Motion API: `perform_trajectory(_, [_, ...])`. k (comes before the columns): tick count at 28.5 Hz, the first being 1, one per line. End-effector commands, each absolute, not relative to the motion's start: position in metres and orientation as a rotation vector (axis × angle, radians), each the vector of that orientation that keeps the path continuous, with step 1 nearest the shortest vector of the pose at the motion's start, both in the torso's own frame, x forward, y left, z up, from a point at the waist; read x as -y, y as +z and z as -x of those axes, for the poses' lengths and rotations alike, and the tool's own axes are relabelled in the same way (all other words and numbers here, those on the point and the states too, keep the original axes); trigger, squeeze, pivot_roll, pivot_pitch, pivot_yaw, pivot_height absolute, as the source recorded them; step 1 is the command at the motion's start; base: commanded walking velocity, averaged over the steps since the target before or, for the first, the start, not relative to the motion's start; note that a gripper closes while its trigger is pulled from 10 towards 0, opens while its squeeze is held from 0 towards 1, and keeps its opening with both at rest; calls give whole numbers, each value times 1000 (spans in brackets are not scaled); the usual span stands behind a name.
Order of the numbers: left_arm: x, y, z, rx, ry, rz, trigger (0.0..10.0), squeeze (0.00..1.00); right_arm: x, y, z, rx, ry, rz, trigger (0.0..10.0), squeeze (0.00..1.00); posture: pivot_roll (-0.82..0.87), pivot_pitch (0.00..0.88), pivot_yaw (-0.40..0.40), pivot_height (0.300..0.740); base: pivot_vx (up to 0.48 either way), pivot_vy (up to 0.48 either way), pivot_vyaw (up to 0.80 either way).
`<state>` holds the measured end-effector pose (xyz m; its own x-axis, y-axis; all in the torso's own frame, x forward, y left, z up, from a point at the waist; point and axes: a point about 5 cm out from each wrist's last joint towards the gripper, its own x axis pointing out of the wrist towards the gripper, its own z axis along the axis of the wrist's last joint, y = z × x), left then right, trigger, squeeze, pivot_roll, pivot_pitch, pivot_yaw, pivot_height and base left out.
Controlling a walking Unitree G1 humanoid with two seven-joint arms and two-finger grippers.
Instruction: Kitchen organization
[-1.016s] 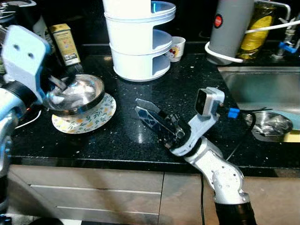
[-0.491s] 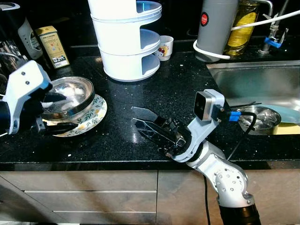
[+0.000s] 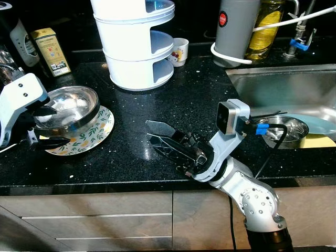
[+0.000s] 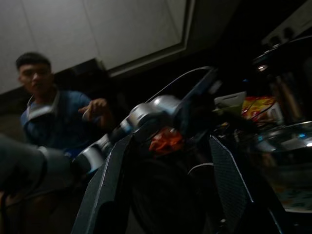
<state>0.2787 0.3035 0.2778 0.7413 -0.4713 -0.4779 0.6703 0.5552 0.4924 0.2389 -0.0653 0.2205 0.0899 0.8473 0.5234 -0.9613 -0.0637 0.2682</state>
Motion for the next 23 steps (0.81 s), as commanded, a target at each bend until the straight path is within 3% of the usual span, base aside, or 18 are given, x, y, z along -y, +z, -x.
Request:
perform_trajectory(1, [-308, 278, -279, -346, -685, -743, 10000, 0, 63, 220, -233, 209, 1533, -631, 10000, 0, 72, 0, 35, 740, 0, 0, 0])
perform_trajectory(14, [-316, 263, -290, -404, -681, -790, 10000, 0, 61, 217, -229, 181, 1562, -579, 10000, 0, 67, 0, 30, 740, 0, 0, 0])
perform_trajectory(23, [-310, 256, -294, -402, -728, -802, 10000, 0, 68, 220, -229, 221, 1569, -630, 10000, 0, 65, 0, 31, 740, 0, 0, 743])
